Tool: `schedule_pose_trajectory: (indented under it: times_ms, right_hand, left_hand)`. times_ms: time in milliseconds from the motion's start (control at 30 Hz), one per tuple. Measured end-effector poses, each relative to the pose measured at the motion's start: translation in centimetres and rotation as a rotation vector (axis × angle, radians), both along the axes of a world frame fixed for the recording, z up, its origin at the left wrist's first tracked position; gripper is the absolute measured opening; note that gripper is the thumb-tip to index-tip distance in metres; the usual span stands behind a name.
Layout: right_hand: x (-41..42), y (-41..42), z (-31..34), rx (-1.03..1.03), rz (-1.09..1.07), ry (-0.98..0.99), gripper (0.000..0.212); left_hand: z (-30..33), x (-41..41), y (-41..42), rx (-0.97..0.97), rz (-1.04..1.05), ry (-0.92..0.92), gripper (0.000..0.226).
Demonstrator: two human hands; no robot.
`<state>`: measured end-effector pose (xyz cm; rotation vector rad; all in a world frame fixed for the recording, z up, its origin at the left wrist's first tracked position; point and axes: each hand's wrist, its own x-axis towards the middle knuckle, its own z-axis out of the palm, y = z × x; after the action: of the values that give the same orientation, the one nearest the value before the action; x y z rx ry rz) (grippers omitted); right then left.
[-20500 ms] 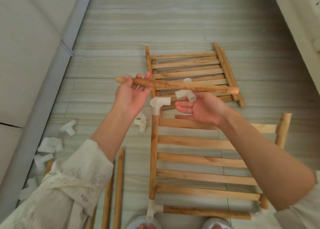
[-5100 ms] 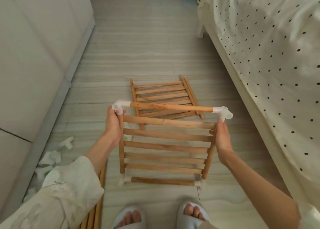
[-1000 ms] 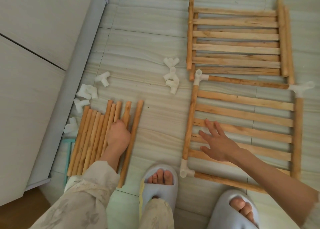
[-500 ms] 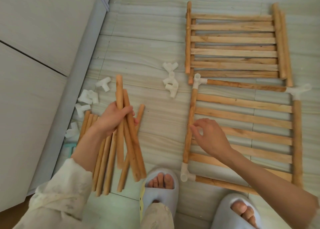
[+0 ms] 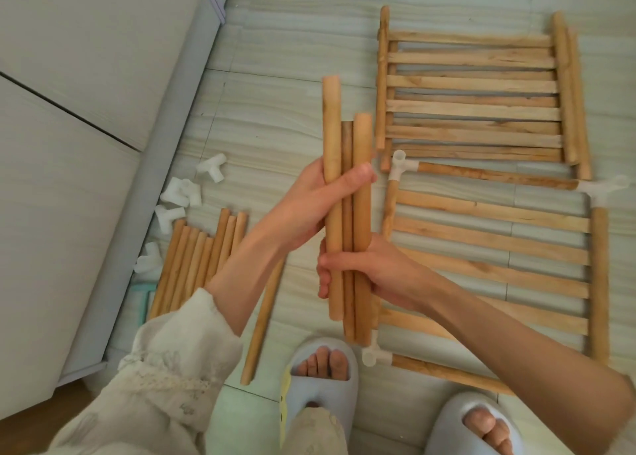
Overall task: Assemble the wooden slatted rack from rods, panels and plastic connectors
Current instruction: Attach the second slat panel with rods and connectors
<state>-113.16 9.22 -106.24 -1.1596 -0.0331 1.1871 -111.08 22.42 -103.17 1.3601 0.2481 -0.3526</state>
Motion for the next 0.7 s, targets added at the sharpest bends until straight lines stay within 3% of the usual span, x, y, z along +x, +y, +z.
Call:
schedule_pose_trajectory:
  times_ms: [100,200,233,300,400,500,700]
  right_hand:
    - [-0.2,-0.1,-0.7,-0.152,-0.072,-0.035,0.005]
    - [0.4,-1.4,-1.4,-0.268,-0.09,-0.055,0.011]
    - [0.6,-1.7,-1.6,-0.278,-0.096,-0.047,0.017]
    - [0.8,-2.0,-1.9,-0.271,-0.103,-0.019,0.029]
    - [0.7,-1.9,-2.4,-0.249,-0.123,0.011,0.029]
    - [0.5,-1.7,-2.7,-0.271,-0.131,0.01,0.024]
    - [0.2,-2.5,-3.0,-0.307,-0.145,-0.018,0.015]
  left_hand:
    - [-2.4,-0.1,3.7,0.091,0.173,0.061,0.041]
    - [-6.5,-2.3,8.7,0.689,0.381,0.142,0.024]
    - [-7.9,-3.6,10.4,0.904,0.34,0.219,0.023]
    - [-10.3,-6.7,13.8,1.14,0.243,0.406,0.024]
    - [-12.1,-10.1,16.1,1.267,0.155,0.538,0.025]
    - [-12.9,-11.2,15.7,1.35,0.064,0.654,0.042]
    - [-13.4,-11.0,15.6,1.518,-0.086,0.691,0.042]
